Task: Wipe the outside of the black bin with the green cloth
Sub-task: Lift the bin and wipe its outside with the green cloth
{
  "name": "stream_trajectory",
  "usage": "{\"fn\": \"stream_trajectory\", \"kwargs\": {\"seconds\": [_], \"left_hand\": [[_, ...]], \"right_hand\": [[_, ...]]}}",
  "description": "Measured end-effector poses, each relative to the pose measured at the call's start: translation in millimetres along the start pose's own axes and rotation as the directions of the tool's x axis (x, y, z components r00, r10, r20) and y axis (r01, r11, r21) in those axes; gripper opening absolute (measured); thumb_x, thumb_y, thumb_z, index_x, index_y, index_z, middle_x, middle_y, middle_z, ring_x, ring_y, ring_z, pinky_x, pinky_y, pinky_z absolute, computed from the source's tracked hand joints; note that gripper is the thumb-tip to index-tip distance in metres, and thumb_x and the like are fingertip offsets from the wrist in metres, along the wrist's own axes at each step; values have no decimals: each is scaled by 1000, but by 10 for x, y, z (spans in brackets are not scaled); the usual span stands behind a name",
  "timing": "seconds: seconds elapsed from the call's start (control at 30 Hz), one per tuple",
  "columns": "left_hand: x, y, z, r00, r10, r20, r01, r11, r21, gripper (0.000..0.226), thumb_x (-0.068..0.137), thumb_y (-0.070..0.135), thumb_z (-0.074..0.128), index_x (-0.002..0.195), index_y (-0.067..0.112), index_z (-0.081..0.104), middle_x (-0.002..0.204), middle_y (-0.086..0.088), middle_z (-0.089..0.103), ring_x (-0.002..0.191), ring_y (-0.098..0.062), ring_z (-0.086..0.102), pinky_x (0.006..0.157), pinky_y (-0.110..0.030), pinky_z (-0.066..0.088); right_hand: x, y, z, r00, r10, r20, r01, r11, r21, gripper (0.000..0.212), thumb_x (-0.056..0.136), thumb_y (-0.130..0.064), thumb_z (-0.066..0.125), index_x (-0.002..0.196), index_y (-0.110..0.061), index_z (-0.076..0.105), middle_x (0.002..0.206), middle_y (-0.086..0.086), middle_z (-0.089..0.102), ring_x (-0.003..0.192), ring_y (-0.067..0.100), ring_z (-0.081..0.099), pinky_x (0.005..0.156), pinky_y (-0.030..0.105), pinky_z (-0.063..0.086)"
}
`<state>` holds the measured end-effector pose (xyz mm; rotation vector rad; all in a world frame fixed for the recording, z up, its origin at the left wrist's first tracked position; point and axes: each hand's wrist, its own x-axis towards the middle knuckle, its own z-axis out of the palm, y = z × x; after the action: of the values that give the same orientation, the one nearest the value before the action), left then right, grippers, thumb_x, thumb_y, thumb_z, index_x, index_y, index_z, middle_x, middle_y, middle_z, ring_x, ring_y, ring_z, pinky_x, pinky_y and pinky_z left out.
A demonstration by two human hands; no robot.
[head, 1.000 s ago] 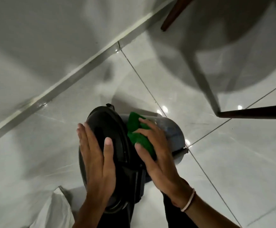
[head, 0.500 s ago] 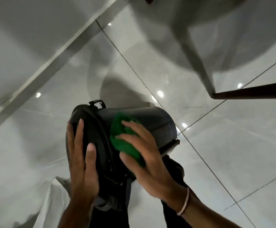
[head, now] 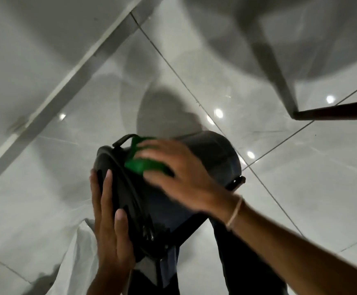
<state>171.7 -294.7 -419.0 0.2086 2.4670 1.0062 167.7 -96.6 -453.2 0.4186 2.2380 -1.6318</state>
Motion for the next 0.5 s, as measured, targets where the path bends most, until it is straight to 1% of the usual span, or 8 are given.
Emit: {"fn": "stream_trajectory", "kwargs": {"seconds": [0.07, 0.13, 0.2, 0.23, 0.3, 0.33, 0.43, 0.5], "left_hand": [[-97, -105, -78, 1000, 12, 9, -12, 1000, 27, 70, 114, 56, 20, 167, 10, 24, 180, -24, 15, 172, -15, 11, 138, -28, 16], [-127, -201, -158, 994, 92, 51, -97, 990, 104, 72, 115, 56, 16, 170, 9, 21, 179, -27, 11, 172, -18, 10, 138, -32, 16], [-82, -242, -209, 956, 261, 131, -285, 932, 225, 63, 116, 49, 13, 173, 23, 18, 181, -19, 5, 172, -26, 7, 137, -53, 14], [-30, -235, -213, 920, 350, 175, -387, 878, 281, 60, 116, 46, 12, 173, 30, 16, 183, -13, 2, 172, -27, 6, 136, -60, 11], [108, -162, -176, 845, 480, 234, -534, 767, 355, 58, 116, 41, 12, 173, 34, 15, 184, -5, 0, 172, -26, 4, 137, -59, 5], [185, -111, -158, 820, 515, 251, -573, 730, 372, 59, 115, 40, 12, 173, 33, 16, 184, -4, 1, 172, -25, 5, 138, -57, 5], [342, 0, -160, 796, 530, 292, -605, 700, 378, 60, 115, 38, 12, 171, 22, 23, 178, -18, 21, 172, -25, 11, 135, -60, 18], [356, 25, -160, 804, 516, 295, -594, 721, 357, 60, 115, 37, 12, 161, 6, 35, 166, -22, 36, 164, -34, 28, 127, -65, 31]], "right_hand": [[-449, 84, 64, 988, -152, 31, 153, 988, -8, 41, 89, -30, 65, 130, -27, 65, 148, -1, 58, 146, 18, 49, 124, 35, 33], [-613, 463, -29, 994, -110, -8, 109, 991, -83, 46, 87, -26, 64, 132, -21, 64, 151, 5, 56, 148, 24, 46, 125, 43, 34], [-473, 855, -182, 980, 128, -149, -151, 977, -151, 46, 90, -24, 62, 134, -12, 65, 146, 13, 60, 141, 32, 53, 120, 49, 41], [-313, 1004, -301, 935, 279, -219, -313, 939, -142, 44, 94, -24, 62, 136, -11, 63, 145, 14, 61, 138, 34, 55, 116, 47, 44], [85, 1163, -487, 834, 505, -223, -529, 847, -58, 37, 101, -31, 60, 135, -18, 64, 141, 9, 64, 132, 33, 58, 103, 35, 45], [252, 1117, -521, 837, 520, -169, -534, 844, -50, 34, 101, -37, 58, 129, -21, 67, 137, 8, 67, 127, 31, 61, 101, 34, 45], [290, 519, -276, 971, 217, -98, -226, 970, -93, 37, 88, -44, 59, 116, -26, 74, 136, 1, 69, 129, 17, 57, 112, 21, 35], [-146, 86, -33, 996, 32, -86, -32, 999, 0, 36, 88, -38, 63, 123, -32, 70, 148, -7, 59, 141, 6, 47, 121, 18, 25]]}}
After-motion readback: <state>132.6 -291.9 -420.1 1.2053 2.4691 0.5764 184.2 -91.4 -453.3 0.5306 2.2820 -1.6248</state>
